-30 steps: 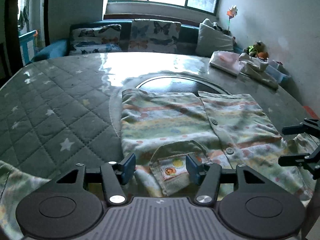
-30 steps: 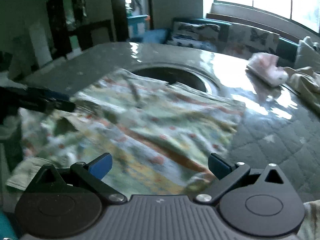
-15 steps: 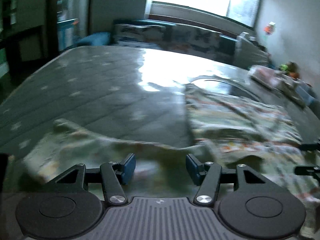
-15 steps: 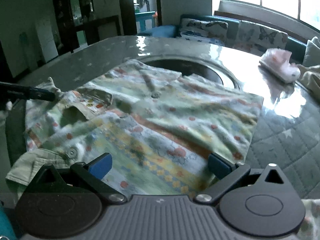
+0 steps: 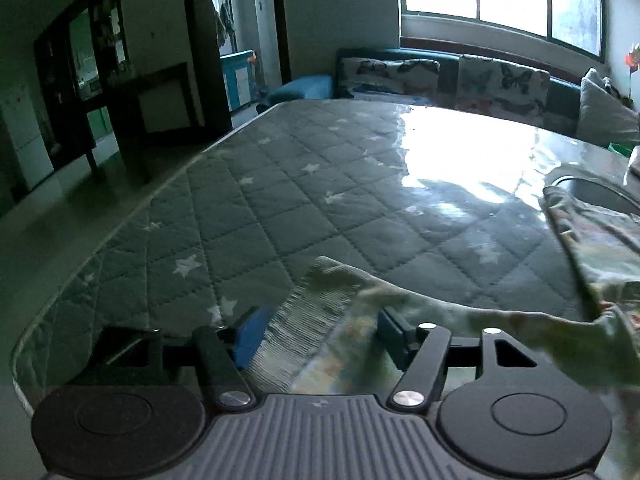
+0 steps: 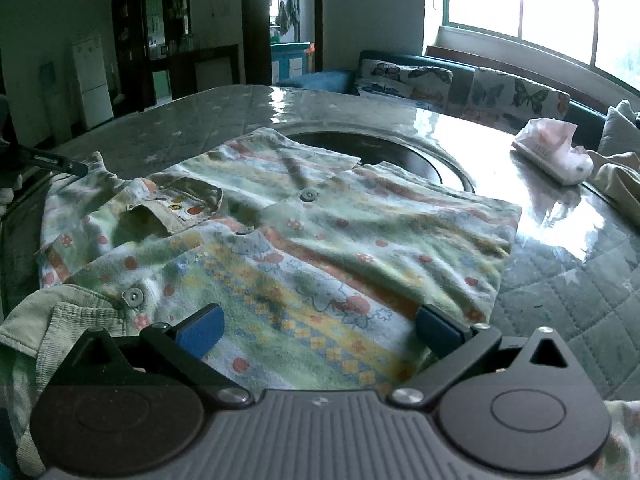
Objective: Fold clothes
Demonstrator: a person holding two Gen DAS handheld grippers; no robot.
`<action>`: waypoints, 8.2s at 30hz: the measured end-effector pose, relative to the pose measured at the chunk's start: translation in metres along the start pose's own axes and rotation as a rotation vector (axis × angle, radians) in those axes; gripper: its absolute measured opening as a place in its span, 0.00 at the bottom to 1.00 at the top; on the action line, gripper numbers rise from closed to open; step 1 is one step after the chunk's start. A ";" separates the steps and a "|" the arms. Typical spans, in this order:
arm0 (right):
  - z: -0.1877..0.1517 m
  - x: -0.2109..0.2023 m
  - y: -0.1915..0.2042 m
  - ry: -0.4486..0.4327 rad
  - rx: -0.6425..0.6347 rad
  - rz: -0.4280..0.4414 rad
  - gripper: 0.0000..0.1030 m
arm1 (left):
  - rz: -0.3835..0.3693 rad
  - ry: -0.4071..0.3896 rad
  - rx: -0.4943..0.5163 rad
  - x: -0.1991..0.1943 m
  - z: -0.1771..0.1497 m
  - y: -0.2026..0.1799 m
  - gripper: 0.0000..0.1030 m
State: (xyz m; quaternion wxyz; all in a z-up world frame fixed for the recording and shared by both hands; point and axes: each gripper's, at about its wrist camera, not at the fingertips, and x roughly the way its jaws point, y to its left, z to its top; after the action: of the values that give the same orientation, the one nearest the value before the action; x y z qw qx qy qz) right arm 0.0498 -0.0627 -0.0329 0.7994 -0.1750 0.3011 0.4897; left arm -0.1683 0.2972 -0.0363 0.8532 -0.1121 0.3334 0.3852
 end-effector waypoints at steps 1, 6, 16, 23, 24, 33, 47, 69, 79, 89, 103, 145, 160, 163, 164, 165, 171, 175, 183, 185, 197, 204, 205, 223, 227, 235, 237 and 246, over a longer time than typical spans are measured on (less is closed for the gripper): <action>0.000 0.000 0.000 -0.001 0.000 0.000 1.00 | -0.012 0.003 -0.009 0.002 0.002 0.002 0.66; -0.001 0.000 0.000 -0.005 0.002 0.002 1.00 | -0.072 -0.002 -0.027 0.005 0.000 0.009 0.52; -0.002 0.000 0.000 -0.006 0.003 0.001 1.00 | 0.017 -0.033 -0.024 -0.003 -0.006 0.005 0.12; -0.002 0.001 0.001 -0.007 0.002 -0.001 1.00 | 0.078 -0.014 -0.031 -0.002 0.000 0.004 0.39; -0.002 0.001 0.001 -0.007 0.003 -0.001 1.00 | 0.082 -0.013 -0.036 -0.004 0.001 0.004 0.42; 0.002 -0.002 0.000 0.013 0.008 -0.003 1.00 | -0.106 -0.060 0.007 -0.042 0.012 -0.044 0.69; -0.028 -0.067 -0.050 -0.073 0.271 -0.077 1.00 | -0.592 -0.035 0.233 -0.077 0.001 -0.193 0.79; -0.090 -0.102 -0.122 -0.004 0.377 -0.441 1.00 | -0.683 0.038 0.468 -0.079 -0.047 -0.270 0.84; -0.073 -0.109 -0.117 -0.060 0.378 -0.468 1.00 | -0.676 0.031 0.490 -0.081 -0.051 -0.276 0.89; -0.078 -0.087 -0.146 -0.005 0.432 -0.533 1.00 | -0.678 0.029 0.489 -0.081 -0.051 -0.274 0.90; -0.071 -0.110 -0.124 -0.084 0.428 -0.477 1.00 | -0.673 0.030 0.490 -0.083 -0.052 -0.276 0.92; -0.062 -0.077 -0.032 0.004 0.220 -0.245 1.00 | -0.840 0.020 0.437 -0.119 -0.046 -0.242 0.95; -0.108 -0.126 -0.104 -0.014 0.454 -0.490 1.00 | -0.840 0.080 0.472 -0.105 -0.054 -0.263 0.95; -0.100 -0.127 -0.106 -0.046 0.455 -0.466 1.00 | -0.835 0.086 0.476 -0.103 -0.055 -0.263 0.95; -0.097 -0.126 -0.106 -0.054 0.448 -0.464 1.00 | -0.833 0.089 0.478 -0.102 -0.055 -0.263 0.95; -0.093 -0.123 -0.107 -0.060 0.439 -0.470 1.00 | -0.831 0.091 0.479 -0.101 -0.055 -0.263 0.95; -0.074 -0.091 -0.127 -0.044 0.416 -0.508 1.00 | -0.818 0.099 0.478 -0.100 -0.056 -0.263 0.95; -0.078 -0.080 -0.142 -0.017 0.405 -0.546 1.00 | -0.810 0.104 0.477 -0.098 -0.057 -0.263 0.95; -0.093 -0.098 -0.171 -0.004 0.491 -0.716 1.00 | -0.800 0.104 0.477 -0.096 -0.057 -0.261 0.96; -0.096 -0.102 -0.174 -0.002 0.502 -0.735 1.00 | -0.799 0.104 0.476 -0.096 -0.057 -0.261 0.96; -0.115 -0.141 -0.162 -0.057 0.650 -0.606 0.83 | -0.811 0.073 0.478 -0.107 -0.052 -0.264 0.96; -0.122 -0.149 -0.154 -0.081 0.691 -0.590 0.62 | -0.806 0.067 0.476 -0.110 -0.052 -0.265 0.96; -0.122 -0.149 -0.153 -0.082 0.690 -0.589 0.58 | -0.805 0.066 0.474 -0.110 -0.052 -0.264 0.96; -0.081 -0.171 -0.127 -0.247 0.704 -0.368 0.07 | -0.774 0.047 0.431 -0.111 -0.048 -0.250 0.97; -0.048 -0.171 -0.108 -0.288 0.659 -0.243 0.05 | -0.764 0.035 0.402 -0.111 -0.044 -0.242 0.97; -0.011 -0.156 -0.086 -0.264 0.556 -0.269 0.18 | -0.747 0.017 0.342 -0.109 -0.041 -0.218 0.98; -0.025 -0.154 -0.092 -0.231 0.572 -0.354 0.37 | -0.747 0.018 0.334 -0.108 -0.041 -0.214 0.98; -0.097 -0.156 -0.126 -0.080 0.627 -0.681 0.58 | -0.750 0.038 0.335 -0.102 -0.040 -0.220 0.99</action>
State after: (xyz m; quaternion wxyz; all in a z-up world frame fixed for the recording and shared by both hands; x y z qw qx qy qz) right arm 0.0785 -0.2823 -0.0063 0.9399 0.0052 0.3290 0.0910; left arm -0.0751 0.0709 -0.0140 0.9346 -0.0926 0.3432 -0.0145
